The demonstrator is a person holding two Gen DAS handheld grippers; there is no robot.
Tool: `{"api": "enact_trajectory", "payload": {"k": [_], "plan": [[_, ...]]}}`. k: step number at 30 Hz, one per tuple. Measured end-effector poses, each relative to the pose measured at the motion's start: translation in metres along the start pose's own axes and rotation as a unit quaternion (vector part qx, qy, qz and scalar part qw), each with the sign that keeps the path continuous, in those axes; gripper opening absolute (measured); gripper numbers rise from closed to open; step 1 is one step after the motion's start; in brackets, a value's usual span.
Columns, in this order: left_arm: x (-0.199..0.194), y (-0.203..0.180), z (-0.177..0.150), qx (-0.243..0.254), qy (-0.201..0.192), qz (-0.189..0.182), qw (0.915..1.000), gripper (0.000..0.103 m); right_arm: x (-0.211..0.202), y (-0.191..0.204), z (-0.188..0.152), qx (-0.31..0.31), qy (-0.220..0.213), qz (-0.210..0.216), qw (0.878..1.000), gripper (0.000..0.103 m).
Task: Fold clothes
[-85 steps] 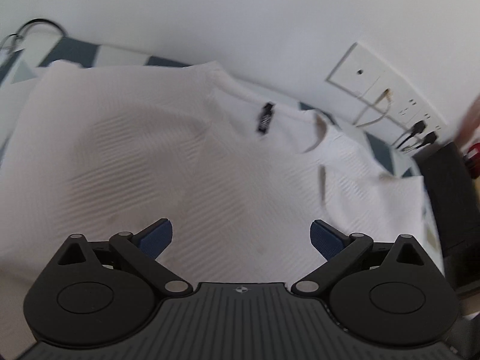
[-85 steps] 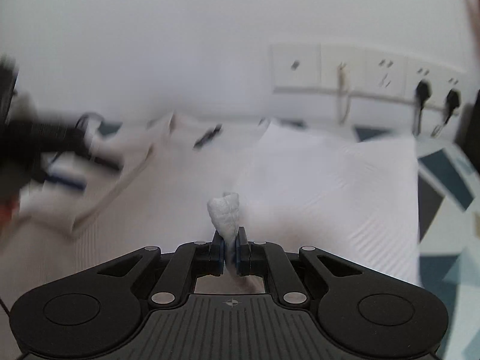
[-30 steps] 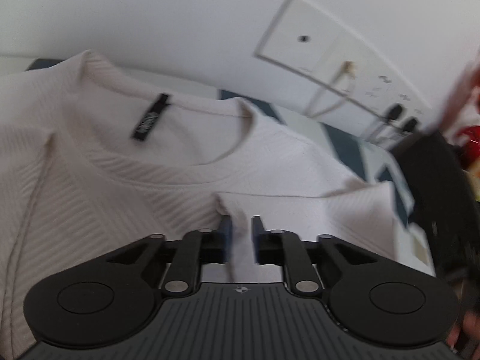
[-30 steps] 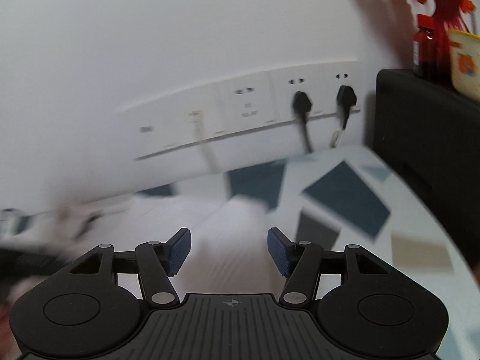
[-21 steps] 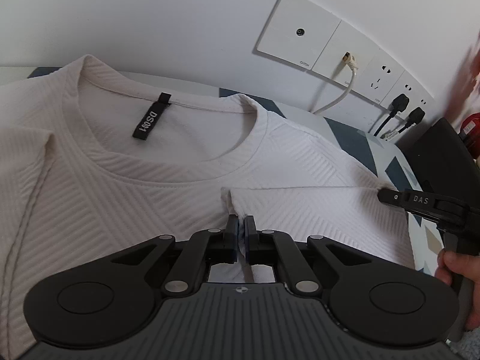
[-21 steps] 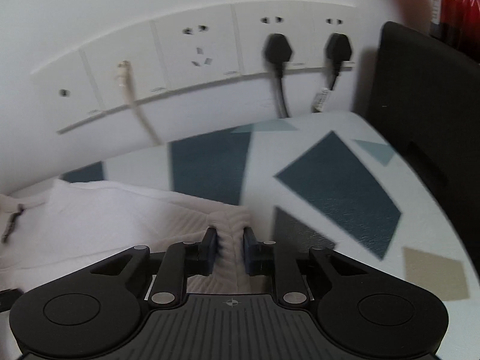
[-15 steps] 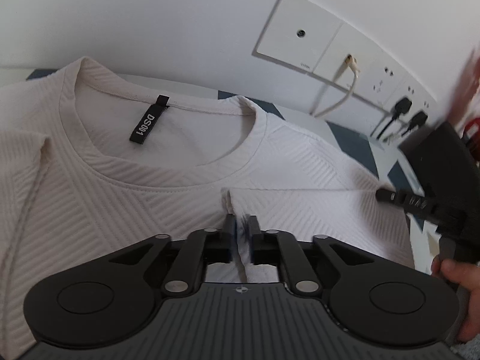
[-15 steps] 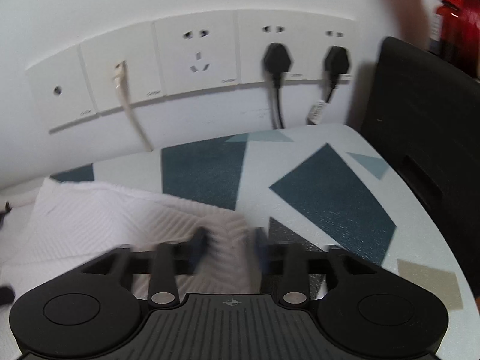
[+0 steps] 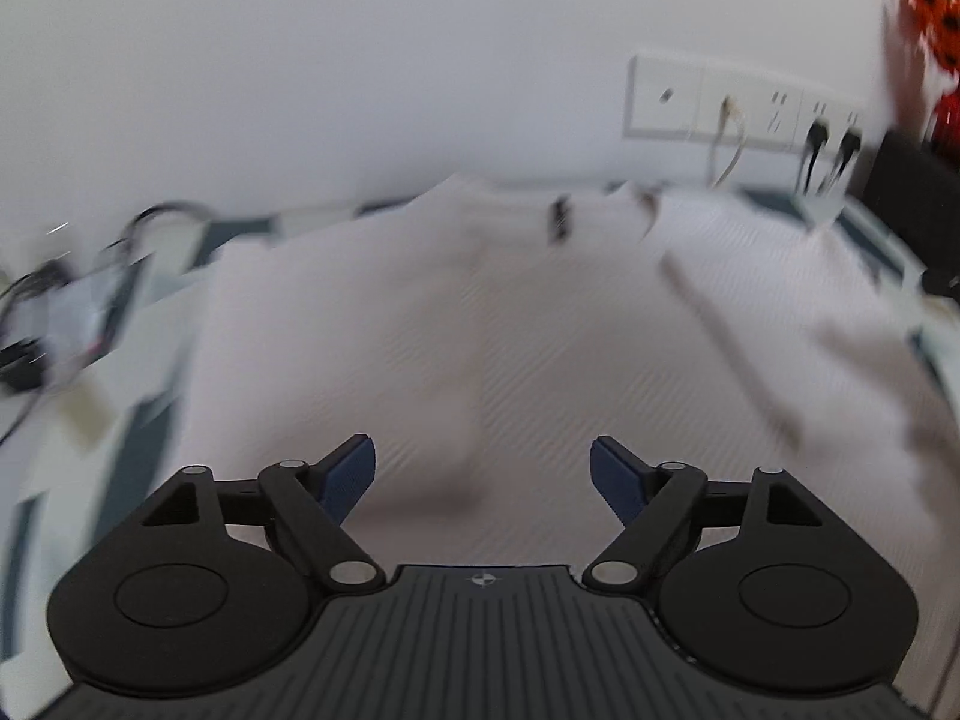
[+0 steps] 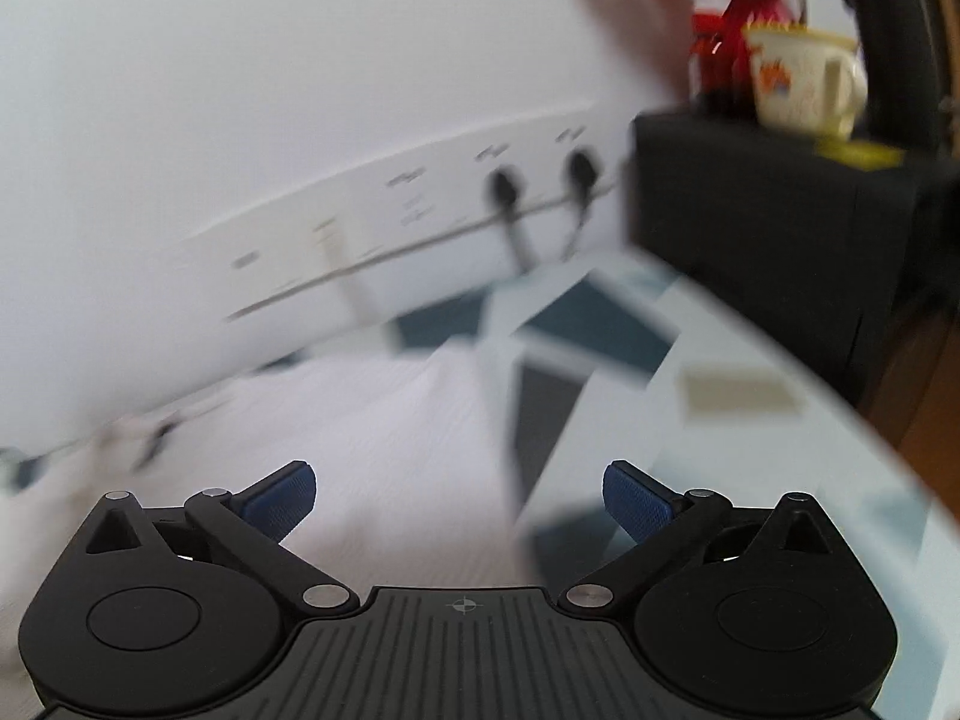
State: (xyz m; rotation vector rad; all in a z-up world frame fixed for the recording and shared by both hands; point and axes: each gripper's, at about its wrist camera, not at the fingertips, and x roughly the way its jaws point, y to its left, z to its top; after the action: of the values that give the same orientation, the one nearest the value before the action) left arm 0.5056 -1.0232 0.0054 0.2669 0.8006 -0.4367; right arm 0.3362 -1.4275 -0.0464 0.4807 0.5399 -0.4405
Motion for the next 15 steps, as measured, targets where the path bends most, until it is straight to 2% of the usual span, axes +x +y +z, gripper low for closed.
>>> {"api": "enact_trajectory", "payload": {"k": [3, 7, 11, 15], "plan": [[-0.021, 0.026, -0.030, -0.011, 0.022, 0.028, 0.9993, 0.082, -0.014, 0.025, -0.033, -0.040, 0.038, 0.049, 0.997, 0.102], [-0.046, 0.065, -0.066, -0.035, 0.033, 0.050, 0.9976, 0.087, -0.027, 0.056, -0.067, -0.023, 0.074, 0.033, 0.996, 0.102], [-0.077, 0.100, -0.107, -0.053, 0.026, 0.046, 0.9972, 0.089, -0.057, 0.093, -0.105, -0.013, 0.064, 0.006, 0.998, 0.102], [-0.112, 0.127, -0.158, -0.052, 0.020, 0.029, 0.9980, 0.089, -0.101, 0.139, -0.154, -0.047, 0.044, -0.001, 0.998, 0.102]]}}
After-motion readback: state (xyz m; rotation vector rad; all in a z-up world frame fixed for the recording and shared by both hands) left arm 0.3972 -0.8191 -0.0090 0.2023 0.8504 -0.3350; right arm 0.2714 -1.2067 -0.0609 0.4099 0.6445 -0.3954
